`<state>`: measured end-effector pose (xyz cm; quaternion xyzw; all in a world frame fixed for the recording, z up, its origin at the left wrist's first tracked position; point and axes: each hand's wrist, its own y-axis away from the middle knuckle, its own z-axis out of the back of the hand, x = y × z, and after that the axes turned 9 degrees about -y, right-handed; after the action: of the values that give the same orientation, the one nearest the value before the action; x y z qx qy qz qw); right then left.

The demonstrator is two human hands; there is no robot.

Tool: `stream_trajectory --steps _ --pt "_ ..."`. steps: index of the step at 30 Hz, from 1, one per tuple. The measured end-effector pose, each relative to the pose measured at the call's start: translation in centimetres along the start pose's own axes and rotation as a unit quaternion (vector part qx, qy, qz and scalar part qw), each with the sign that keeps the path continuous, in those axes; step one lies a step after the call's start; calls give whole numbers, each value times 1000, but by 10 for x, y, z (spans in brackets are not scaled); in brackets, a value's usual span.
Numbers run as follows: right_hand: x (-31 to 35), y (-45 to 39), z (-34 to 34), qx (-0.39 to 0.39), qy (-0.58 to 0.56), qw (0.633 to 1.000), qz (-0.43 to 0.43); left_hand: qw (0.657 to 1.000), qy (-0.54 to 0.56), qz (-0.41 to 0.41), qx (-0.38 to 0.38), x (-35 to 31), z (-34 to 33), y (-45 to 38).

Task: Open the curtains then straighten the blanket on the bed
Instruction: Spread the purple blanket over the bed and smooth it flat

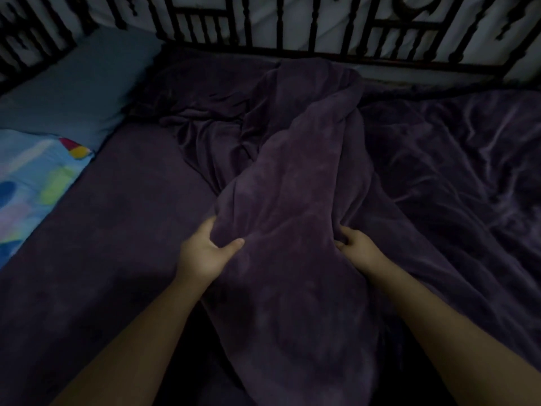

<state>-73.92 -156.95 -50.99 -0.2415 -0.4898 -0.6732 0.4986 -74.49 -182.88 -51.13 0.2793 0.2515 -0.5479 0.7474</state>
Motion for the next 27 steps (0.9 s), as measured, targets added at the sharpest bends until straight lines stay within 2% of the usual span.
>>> stream_trajectory --steps 4,7,9,13,15,18,19,20,21,23,27 --pt "40 42 -51 42 73 994 70 994 -59 -81 -38 28 62 37" --pt "71 75 -102 82 111 984 112 985 -103 -136 -18 61 128 62" --pt "91 96 -137 121 104 979 123 979 -136 -145 45 89 172 76" --pt "110 128 -203 220 177 954 104 950 -148 -115 252 154 234 103" --pt "103 136 -236 265 248 929 72 911 -213 -56 350 190 242 113" --pt "70 143 -282 302 366 880 -3 791 -362 21 493 231 237 125" --pt "58 144 -295 312 403 860 -29 783 -369 26 501 238 235 128" --pt "48 145 -305 322 435 839 -49 798 -354 23 488 245 233 128" --pt "42 146 -311 331 456 824 -64 827 -323 22 459 250 233 126" --pt "40 146 -316 336 464 815 -84 877 -279 -2 391 256 237 121" --pt "47 141 -311 316 470 817 -108 877 -292 -21 382 258 244 100"
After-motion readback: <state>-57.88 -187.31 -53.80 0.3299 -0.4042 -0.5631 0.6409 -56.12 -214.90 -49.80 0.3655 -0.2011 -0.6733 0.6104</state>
